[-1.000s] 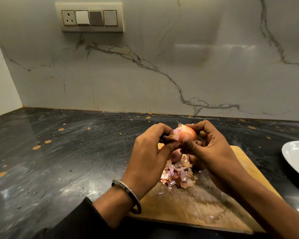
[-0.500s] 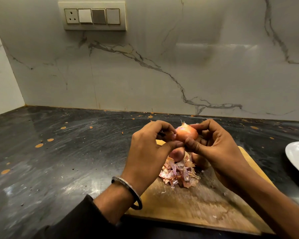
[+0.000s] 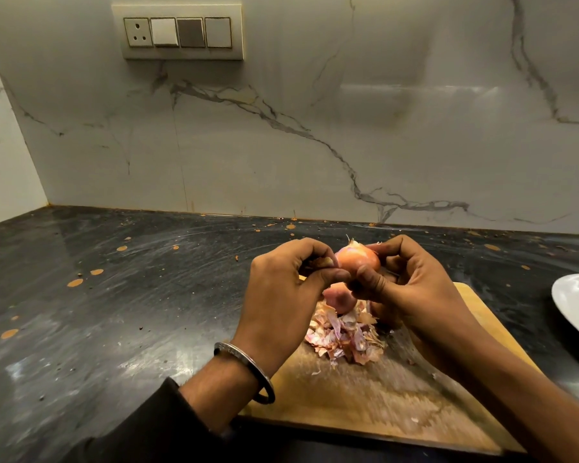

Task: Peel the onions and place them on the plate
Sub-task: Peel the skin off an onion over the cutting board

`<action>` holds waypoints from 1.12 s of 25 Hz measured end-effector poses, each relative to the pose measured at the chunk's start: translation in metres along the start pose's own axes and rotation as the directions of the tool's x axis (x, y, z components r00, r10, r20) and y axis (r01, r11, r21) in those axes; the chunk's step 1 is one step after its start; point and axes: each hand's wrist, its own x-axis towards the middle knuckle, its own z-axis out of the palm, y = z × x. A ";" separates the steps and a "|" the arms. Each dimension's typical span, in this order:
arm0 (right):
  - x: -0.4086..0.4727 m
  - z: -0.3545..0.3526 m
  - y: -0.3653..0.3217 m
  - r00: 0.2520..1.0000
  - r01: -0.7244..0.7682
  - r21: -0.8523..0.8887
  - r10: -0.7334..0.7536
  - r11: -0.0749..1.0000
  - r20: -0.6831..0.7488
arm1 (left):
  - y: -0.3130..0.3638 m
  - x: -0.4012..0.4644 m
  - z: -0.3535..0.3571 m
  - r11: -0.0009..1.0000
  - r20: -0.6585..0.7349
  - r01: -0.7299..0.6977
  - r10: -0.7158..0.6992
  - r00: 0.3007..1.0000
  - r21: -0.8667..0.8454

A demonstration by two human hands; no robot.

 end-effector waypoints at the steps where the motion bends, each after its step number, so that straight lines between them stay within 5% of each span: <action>1: 0.000 0.000 0.001 1.000 0.000 0.002 0.000 1.000 -0.012 | 0.000 0.000 0.001 1.000 0.020 -0.002 0.002 1.000 -0.002; 18: 0.008 -0.001 0.010 0.992 -0.087 0.273 0.109 0.958 -0.068 | -0.004 -0.004 0.006 0.981 0.471 -0.092 0.002 0.882 0.168; 23: 0.008 -0.002 0.008 0.994 -0.093 0.334 0.107 0.938 -0.023 | -0.002 -0.003 0.003 0.980 0.301 -0.094 0.037 0.953 0.177; 26: 0.008 -0.004 0.008 0.996 -0.081 0.343 0.085 0.936 0.003 | -0.004 0.004 -0.002 0.987 0.074 0.144 -0.138 0.988 -0.078; 28: 0.008 -0.004 0.008 0.998 -0.067 0.322 0.058 0.944 0.037 | -0.004 0.006 -0.003 0.918 0.122 0.288 -0.264 0.957 -0.271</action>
